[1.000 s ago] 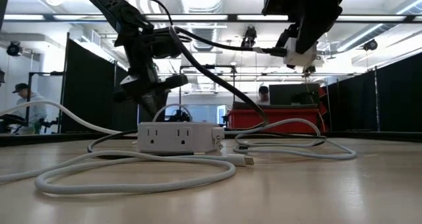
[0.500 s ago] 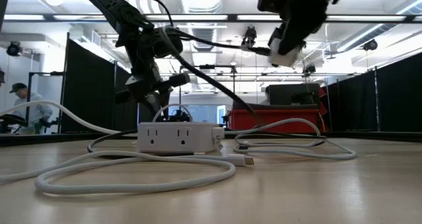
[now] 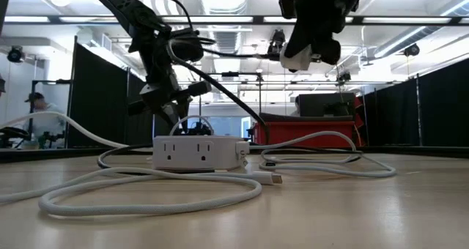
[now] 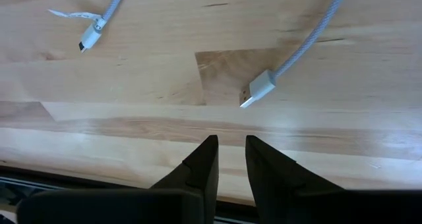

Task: Insert USB
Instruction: Insert the purple USB cable into the white charger adapter

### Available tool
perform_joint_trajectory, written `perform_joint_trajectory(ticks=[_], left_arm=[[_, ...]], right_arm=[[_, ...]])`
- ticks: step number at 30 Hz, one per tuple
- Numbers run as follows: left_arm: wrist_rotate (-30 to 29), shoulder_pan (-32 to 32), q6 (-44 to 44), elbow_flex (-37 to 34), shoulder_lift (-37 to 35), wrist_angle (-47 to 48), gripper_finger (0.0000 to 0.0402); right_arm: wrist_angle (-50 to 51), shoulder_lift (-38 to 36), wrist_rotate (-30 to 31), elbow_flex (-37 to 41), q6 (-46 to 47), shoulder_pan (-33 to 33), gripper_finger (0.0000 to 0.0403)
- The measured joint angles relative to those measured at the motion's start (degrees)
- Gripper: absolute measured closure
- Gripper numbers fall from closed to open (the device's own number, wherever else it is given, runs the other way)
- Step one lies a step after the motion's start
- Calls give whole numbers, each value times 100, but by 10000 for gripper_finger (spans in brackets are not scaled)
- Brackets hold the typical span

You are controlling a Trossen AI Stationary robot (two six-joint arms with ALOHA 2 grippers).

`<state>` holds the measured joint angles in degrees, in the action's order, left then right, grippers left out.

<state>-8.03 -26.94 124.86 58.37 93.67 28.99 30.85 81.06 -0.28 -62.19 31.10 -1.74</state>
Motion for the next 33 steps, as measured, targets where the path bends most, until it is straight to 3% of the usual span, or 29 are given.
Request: perform_joint_trajectory(ticks=[6,9,14,16,24,33], left_arm=[[3,0,-12,0,0,10,338],[435,-7,-62,-10,0,3,338],[600,-2,-1236,-11,-7,-30,338],[599,-4,-1262,-14,-4,-24,338],[562,-89,938,-85,413,345,338],[881,-101,1838,-30,466,251,303]], right_arm=[[4,0,630,0,1063,-54,279],[0,0,786,0,1278,-79,279],[5,0,785,-2,1191,-76,279],[9,0,783,-2,1140,-76,279],[8,0,779,-4,1131,-74,279],[-1,0,772,-7,1180,-114,279]])
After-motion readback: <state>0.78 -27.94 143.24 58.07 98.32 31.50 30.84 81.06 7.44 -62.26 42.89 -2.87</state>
